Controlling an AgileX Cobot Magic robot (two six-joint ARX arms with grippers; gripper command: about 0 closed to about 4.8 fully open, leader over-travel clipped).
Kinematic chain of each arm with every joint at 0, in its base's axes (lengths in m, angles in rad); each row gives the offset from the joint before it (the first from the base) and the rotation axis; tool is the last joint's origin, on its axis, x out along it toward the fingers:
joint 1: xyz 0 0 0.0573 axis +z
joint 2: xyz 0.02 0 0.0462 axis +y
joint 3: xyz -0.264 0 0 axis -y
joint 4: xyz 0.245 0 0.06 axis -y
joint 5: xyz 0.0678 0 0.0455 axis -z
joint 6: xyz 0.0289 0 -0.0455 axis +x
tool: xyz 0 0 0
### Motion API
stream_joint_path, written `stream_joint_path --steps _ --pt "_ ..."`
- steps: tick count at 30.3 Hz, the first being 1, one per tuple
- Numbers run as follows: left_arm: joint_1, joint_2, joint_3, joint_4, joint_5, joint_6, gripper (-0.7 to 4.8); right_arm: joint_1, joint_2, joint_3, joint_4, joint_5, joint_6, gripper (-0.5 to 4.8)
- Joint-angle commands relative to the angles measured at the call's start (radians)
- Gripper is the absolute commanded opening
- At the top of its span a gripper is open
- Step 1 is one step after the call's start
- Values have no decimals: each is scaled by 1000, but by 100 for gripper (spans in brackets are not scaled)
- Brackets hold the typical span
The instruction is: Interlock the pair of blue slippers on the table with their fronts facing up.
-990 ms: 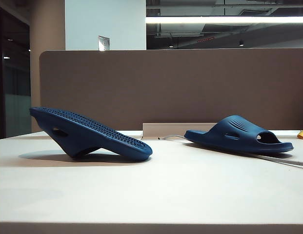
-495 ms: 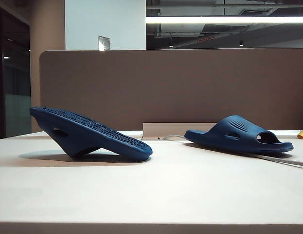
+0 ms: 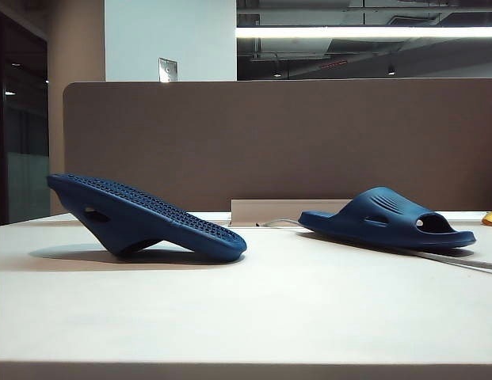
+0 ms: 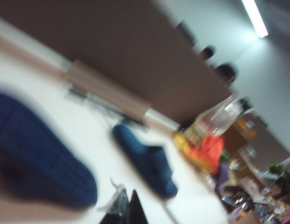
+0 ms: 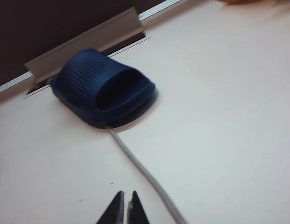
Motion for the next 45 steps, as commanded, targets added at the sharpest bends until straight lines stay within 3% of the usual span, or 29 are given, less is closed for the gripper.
stream_joint_path --steps 1,5,11,15,23,28,29,32,35,39,43,45 --pt "1 109 147 -89 82 12 -4 2 0 0 13 -57 6 22" --pt "1 246 308 -153 183 32 -4 2 1 0 13 -59 5 22" --pt "2 443 458 -225 124 186 -4 2 1 0 13 -60 5 22" --pt "2 597 475 -235 73 281 -3 2 1 0 13 -60 5 22" --pt "2 924 476 -245 87 341 32 2 1 0 16 -95 4 22" --pt "34 1007 487 -231 -11 402 40 2 1 0 18 -108 4 22" --pt "51 1012 487 -227 -29 403 68 2 1 0 19 -108 4 22" --pt "135 1014 487 -201 -34 400 315 2 2 0 19 -108 4 22" --pt "217 1023 487 -174 23 377 335 2 2 0 19 -109 5 22" --pt "325 1097 487 -112 248 267 335 2 2 0 19 -108 5 22" --pt "330 1218 487 -11 387 218 335 2 2 0 21 -131 6 22" --pt "306 1267 487 68 409 168 336 2 2 0 21 -135 6 22"
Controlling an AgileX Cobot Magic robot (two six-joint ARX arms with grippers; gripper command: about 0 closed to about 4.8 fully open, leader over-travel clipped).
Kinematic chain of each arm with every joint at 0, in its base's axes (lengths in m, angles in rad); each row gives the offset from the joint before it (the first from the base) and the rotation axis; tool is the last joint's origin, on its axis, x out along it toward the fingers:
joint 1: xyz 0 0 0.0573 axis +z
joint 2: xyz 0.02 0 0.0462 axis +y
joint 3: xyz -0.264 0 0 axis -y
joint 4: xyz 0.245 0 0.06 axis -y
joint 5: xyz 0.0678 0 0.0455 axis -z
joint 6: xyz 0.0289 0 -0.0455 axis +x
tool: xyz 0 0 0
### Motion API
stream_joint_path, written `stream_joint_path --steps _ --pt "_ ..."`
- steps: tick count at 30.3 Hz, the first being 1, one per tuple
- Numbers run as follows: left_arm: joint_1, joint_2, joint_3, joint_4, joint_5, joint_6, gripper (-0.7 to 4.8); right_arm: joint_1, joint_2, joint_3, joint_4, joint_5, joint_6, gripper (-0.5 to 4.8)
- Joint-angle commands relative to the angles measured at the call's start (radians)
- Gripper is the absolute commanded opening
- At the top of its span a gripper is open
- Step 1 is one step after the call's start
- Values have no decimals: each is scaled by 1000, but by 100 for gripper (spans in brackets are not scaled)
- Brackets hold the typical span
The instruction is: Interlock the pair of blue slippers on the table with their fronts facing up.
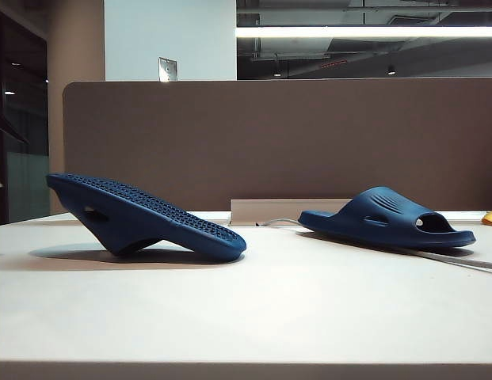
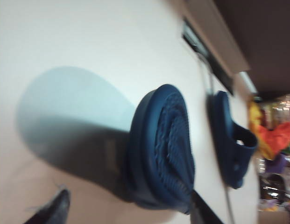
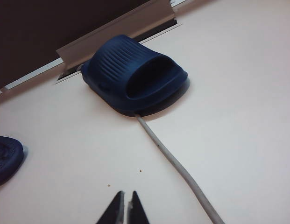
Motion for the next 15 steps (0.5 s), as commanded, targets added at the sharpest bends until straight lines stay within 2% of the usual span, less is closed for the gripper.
stream_joint_path --steps 1,7,15 --pt "-27 55 2 134 49 -69 336 2 1 0 14 -25 4 22" --pt "-83 97 5 264 70 -79 336 2 1 -1 18 -39 12 22" --pt "-135 168 19 272 47 -76 336 1 1 0 18 -42 30 22"
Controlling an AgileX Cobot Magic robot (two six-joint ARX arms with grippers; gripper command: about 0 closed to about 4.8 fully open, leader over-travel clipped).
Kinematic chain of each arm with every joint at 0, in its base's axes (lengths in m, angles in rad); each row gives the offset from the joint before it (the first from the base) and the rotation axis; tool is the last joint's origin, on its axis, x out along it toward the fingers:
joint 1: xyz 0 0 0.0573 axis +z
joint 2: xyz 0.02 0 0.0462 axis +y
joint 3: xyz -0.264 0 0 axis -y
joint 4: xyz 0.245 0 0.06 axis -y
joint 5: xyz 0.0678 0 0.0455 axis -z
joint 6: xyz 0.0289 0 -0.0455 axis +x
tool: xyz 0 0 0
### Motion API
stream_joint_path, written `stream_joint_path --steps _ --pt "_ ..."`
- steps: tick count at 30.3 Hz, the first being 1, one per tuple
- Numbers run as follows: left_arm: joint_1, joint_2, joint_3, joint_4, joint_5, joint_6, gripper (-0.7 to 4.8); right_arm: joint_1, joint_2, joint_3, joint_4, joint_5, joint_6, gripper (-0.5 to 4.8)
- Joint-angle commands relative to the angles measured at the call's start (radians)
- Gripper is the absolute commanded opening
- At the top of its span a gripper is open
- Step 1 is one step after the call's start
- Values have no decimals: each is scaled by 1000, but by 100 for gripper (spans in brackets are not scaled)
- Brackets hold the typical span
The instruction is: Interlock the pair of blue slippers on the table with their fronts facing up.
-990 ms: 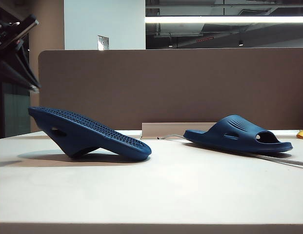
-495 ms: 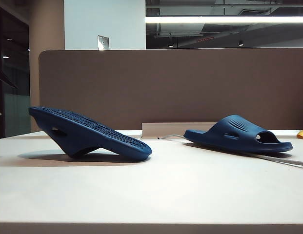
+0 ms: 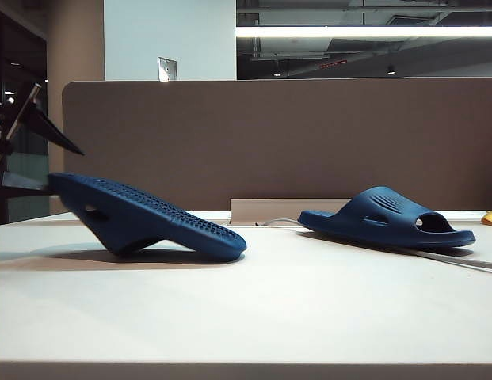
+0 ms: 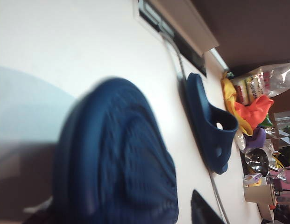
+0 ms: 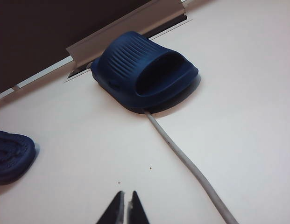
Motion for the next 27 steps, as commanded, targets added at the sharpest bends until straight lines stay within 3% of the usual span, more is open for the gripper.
stream_joint_path --steps 1,2,5,8,15,19,22,25,27 --pt "0 19 5 14 -11 4 335 1 1 -1 14 -6 8 22" --pt "1 26 5 21 -13 3 325 1 1 0 15 -7 8 22" --pt "1 28 5 30 -13 4 190 1 1 -1 14 -6 8 22" --pt "-1 28 5 45 -8 4 -8 1 1 -1 15 -6 7 22" --pt "-6 28 5 74 38 -28 -6 1 1 0 17 -6 8 22" --pt "-6 28 5 236 173 -200 -6 1 1 0 18 -8 24 22" --pt "-6 27 5 363 212 -335 -6 1 1 0 27 -55 55 22" --pt "-6 27 5 412 216 -412 -6 1 1 14 13 -72 56 21" --pt "-6 27 5 412 228 -438 -7 1 2 56 -26 -21 31 21"
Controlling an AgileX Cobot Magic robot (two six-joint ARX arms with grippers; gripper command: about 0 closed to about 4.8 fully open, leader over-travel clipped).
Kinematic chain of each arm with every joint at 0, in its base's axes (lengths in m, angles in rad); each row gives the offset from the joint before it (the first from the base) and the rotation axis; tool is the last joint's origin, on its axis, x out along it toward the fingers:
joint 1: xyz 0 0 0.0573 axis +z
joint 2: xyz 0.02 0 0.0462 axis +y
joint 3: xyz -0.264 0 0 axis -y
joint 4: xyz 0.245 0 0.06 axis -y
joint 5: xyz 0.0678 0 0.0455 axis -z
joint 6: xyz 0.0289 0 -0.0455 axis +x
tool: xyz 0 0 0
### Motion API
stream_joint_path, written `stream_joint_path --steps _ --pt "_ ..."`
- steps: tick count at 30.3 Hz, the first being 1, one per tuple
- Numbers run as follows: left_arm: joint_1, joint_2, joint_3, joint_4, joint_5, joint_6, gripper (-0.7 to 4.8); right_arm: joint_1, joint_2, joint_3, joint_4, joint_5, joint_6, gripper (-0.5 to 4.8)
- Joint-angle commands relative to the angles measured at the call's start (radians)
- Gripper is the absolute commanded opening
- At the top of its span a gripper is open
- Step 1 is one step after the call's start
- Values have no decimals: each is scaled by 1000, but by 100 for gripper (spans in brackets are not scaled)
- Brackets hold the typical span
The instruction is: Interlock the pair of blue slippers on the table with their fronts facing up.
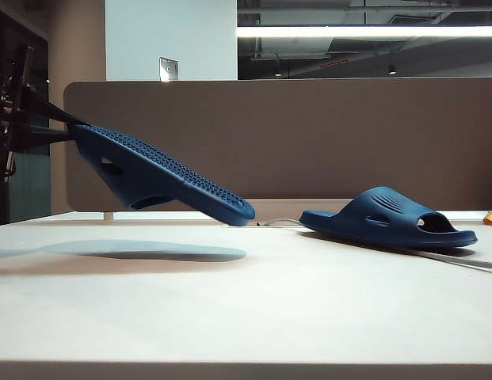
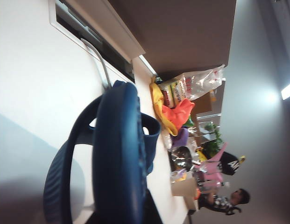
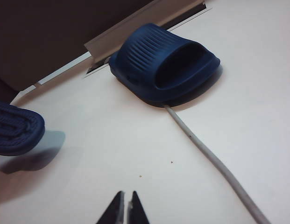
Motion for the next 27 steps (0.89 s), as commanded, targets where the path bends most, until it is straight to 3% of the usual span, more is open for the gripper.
stream_joint_path --steps 1,4,7,8,9,11,14,15,17,21,24,27 --pt "-2 -3 2 20 29 -48 -6 1 3 84 -40 95 -56 21" --pt "-2 -3 2 19 31 -62 -6 1 35 165 -90 163 -51 22" --pt "-2 -3 2 19 36 -70 -6 1 153 225 -144 166 49 24" --pt "-2 -3 2 19 45 -70 -6 2 203 240 -156 157 76 41" --pt "-3 -4 2 19 55 -70 -6 1 283 262 -156 124 87 89" --pt "-7 -4 2 17 58 -70 -6 1 389 300 -140 88 116 92" --pt "-20 -4 2 14 54 -70 -6 -1 515 326 3 -3 272 108" --pt "-31 -4 2 13 53 -71 -6 -1 586 336 93 -49 330 175" --pt "-46 -4 2 14 49 -70 -6 0 695 362 166 -75 356 217" --pt "-63 -4 2 13 49 -71 -6 0 877 417 281 -103 355 216" --pt "-67 -3 2 13 49 -70 -6 1 992 449 425 -214 348 216" --pt "-66 -3 2 -21 46 -55 -6 2 1061 481 447 -286 320 216"
